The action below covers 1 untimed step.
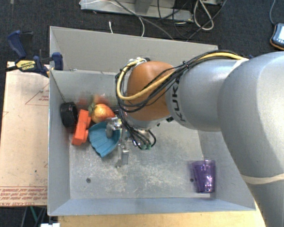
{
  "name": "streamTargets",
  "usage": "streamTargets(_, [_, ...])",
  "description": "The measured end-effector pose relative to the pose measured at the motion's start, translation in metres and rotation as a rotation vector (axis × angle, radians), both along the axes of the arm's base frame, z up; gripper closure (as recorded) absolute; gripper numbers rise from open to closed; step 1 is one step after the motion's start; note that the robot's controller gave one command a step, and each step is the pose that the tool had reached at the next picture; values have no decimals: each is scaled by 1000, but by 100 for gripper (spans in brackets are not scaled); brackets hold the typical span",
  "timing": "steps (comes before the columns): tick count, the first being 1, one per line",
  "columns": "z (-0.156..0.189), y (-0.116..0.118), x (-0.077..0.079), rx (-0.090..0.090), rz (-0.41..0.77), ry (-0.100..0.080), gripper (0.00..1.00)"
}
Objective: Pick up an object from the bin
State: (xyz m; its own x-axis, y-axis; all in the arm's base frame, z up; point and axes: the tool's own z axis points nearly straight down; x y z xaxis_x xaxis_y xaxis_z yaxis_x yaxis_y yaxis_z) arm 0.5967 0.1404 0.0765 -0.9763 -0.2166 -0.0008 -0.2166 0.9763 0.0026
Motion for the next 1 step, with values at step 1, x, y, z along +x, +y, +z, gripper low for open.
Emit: streamTargets(1, [-10,5,-2,2,370,-17,0])
